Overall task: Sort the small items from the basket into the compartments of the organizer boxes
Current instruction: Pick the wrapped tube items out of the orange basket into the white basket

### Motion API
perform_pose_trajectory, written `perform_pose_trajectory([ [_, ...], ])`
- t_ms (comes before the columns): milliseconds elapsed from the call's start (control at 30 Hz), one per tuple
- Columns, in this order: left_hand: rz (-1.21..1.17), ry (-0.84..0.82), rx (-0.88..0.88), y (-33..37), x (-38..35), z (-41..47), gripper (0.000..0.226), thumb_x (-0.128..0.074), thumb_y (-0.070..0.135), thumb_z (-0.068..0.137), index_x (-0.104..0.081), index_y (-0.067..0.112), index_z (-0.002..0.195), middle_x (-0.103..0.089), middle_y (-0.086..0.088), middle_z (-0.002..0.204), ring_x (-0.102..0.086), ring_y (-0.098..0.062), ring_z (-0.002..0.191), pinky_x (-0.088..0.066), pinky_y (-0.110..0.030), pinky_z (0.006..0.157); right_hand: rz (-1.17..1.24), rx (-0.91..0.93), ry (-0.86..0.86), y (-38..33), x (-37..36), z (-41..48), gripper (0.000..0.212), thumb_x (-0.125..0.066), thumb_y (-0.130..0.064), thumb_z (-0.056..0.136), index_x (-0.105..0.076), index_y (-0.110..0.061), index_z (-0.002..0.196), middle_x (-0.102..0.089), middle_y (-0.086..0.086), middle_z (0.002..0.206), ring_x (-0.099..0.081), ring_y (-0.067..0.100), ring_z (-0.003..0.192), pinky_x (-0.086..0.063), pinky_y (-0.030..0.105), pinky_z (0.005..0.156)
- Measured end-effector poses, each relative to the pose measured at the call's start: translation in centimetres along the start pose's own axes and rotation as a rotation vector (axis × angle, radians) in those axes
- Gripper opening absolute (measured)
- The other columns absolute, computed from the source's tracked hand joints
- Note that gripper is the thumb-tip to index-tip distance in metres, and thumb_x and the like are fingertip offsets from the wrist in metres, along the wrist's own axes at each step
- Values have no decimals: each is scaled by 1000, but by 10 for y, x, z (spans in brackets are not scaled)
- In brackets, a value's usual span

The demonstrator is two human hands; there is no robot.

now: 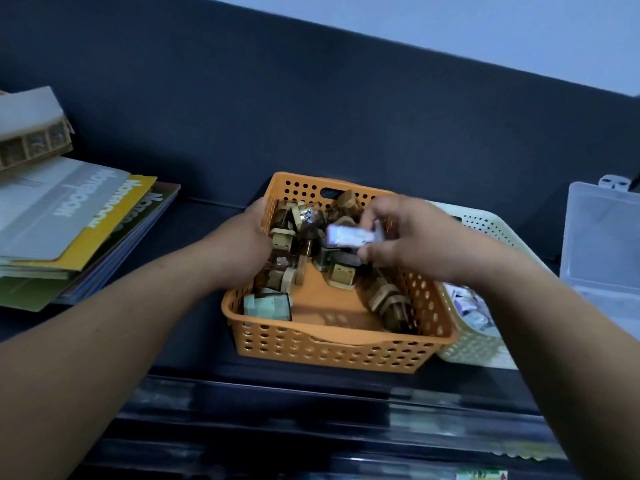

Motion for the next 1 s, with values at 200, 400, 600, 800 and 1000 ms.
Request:
perform_pose_trajectory([
  [200, 20, -9, 35, -3, -1, -1, 63, -41, 10, 98, -17, 39, 148, -52, 16, 97, -50, -2, 81, -38, -23, 59, -143, -379, 337, 74, 61, -36, 20, -75, -30, 80, -58, -21, 89, -66, 6, 84, -61, 22, 69, -45, 30, 57],
  [400, 43, -13, 10, -1, -2, 1, 61, -41, 11, 96, -23, 44, 144, -53, 17, 93, -56, -8, 89, -47, -32, 71, -146, -365, 207, 57, 45, -47, 46, -63, -44, 89, -55, -25, 131, -54, -4, 135, -59, 19, 112, -45, 31, 90],
  [600, 44, -18, -7, -2, -1, 3, 63, -41, 10, 96, -18, 39, 148, -46, 20, 85, -51, -2, 80, -42, -27, 66, -67, -277, -259, 2, -32, -21, 53, -51, -45, 96, -38, -30, 145, -43, -1, 147, -43, 21, 132, -35, 39, 110],
  [800, 29, -35, -5, -7, -1, 5, 64, -41, 11, 96, -17, 44, 145, -55, 14, 91, -62, -17, 93, -53, -39, 81, 44, -339, -285, -6, -47, 0, 38, -43, -39, 101, -47, -26, 136, -60, -1, 116, -62, 16, 96, -52, 36, 86],
  [1000, 3, -33, -1, -12, -2, 8, 66, -39, 10, 97, -12, 43, 147, -50, 22, 88, -59, -11, 89, -53, -38, 84, -123, -238, -78, 13, -23, 39, 40, -41, -18, 100, -49, -28, 138, -50, 3, 139, -55, 20, 114, -48, 32, 92],
])
Point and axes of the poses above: each hand's wrist, its own z-axis towards the middle knuckle, its own x-axis out of the back of the hand, y = z × x, the point moved 8 cm from there along z, towards the middle knuckle
